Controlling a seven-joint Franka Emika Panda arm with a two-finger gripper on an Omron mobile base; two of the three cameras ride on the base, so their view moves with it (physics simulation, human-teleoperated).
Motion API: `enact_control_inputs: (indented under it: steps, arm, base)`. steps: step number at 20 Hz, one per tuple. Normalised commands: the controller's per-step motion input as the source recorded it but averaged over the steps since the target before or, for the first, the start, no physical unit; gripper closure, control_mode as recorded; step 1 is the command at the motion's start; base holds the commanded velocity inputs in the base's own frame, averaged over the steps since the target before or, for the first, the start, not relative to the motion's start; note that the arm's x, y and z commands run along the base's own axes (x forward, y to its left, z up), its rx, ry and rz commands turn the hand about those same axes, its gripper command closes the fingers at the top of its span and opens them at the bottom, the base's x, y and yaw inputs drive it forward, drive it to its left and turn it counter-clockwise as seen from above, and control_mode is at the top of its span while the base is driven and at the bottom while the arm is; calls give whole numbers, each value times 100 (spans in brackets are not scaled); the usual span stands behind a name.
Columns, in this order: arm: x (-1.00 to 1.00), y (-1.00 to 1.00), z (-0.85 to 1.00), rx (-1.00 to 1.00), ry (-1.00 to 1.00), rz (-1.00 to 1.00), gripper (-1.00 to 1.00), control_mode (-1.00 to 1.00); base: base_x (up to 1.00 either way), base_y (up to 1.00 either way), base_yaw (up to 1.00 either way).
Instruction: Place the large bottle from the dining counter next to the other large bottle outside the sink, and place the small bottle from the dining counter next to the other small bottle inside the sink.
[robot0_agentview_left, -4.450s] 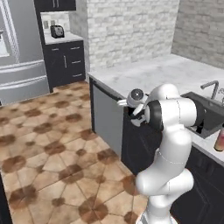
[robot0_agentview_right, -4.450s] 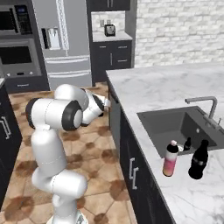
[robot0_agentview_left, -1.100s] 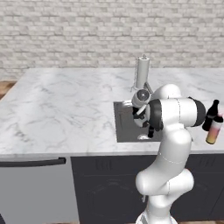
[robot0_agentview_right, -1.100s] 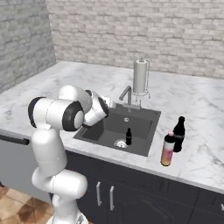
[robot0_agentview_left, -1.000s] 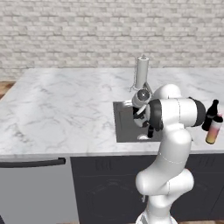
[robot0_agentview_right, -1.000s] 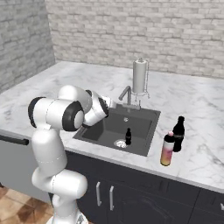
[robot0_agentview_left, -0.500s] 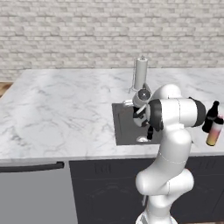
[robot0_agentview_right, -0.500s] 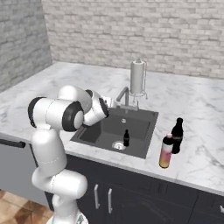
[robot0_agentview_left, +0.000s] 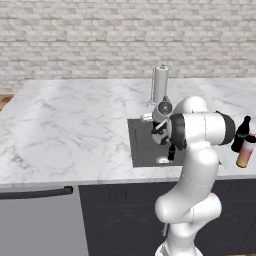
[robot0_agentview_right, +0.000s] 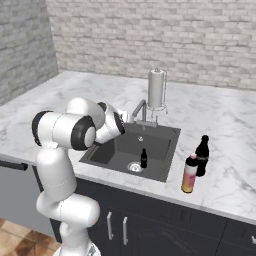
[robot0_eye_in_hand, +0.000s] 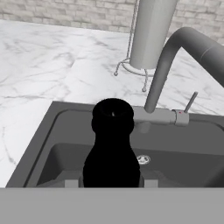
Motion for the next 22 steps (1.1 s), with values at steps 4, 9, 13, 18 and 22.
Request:
enact_control_inputs:
  steps: [4, 9, 13, 18, 22]
  arm:
    - [0, 0, 0, 0, 0, 0, 100, 100]
    - [0, 0, 0, 0, 0, 0, 100, 100]
    - [0, 0, 0, 0, 0, 0, 100, 100]
    - [0, 0, 0, 0, 0, 0, 100, 100]
    - [0, 0, 0, 0, 0, 0, 100, 100]
  base:
    - [8, 5, 0]
    - [4, 3, 0]
    - [7, 4, 0]
    - [22, 7, 0]
    - [31, 7, 0]
